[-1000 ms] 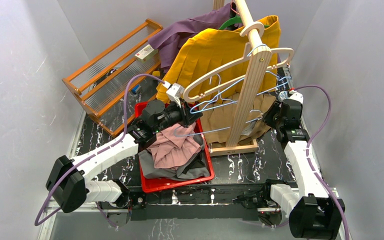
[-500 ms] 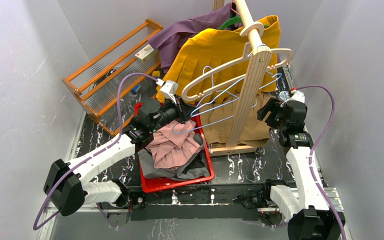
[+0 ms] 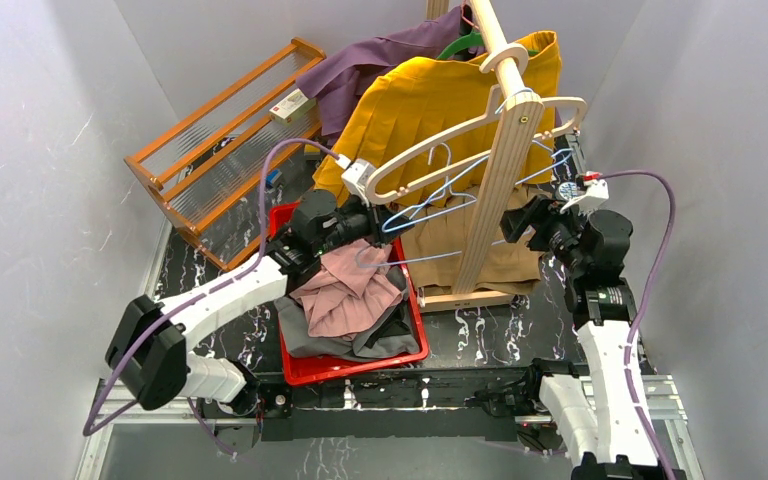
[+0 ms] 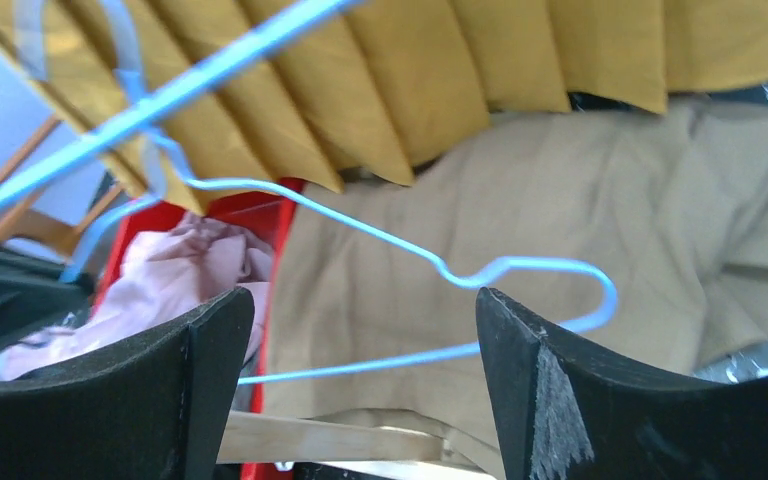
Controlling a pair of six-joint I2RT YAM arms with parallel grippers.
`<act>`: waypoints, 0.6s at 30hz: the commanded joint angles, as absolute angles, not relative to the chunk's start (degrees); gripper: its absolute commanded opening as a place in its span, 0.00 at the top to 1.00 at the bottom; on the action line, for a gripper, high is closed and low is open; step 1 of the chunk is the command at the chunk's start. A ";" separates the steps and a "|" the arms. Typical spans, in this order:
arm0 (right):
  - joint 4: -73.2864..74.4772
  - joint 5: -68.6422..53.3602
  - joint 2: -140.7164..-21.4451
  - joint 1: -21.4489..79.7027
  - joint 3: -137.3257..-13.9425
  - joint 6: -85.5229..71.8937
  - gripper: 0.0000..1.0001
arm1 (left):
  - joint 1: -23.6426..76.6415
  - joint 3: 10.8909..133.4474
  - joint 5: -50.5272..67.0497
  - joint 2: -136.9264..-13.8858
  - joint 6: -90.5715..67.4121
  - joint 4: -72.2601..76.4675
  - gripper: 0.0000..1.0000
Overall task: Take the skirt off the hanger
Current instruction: Place the hanger at the clothesline.
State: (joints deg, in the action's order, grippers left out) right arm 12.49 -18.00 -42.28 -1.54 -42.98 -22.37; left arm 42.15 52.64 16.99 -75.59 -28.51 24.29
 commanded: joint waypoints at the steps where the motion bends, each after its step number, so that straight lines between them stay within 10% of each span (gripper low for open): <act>1: 5.90 -25.87 -42.69 -1.85 -45.71 -23.73 0.11 | 41.91 54.98 23.57 -77.98 -30.31 30.44 1.00; 18: 11.94 -19.70 -49.89 -1.89 -48.90 -37.00 0.13 | 42.17 57.08 26.34 -84.68 -33.00 35.68 1.00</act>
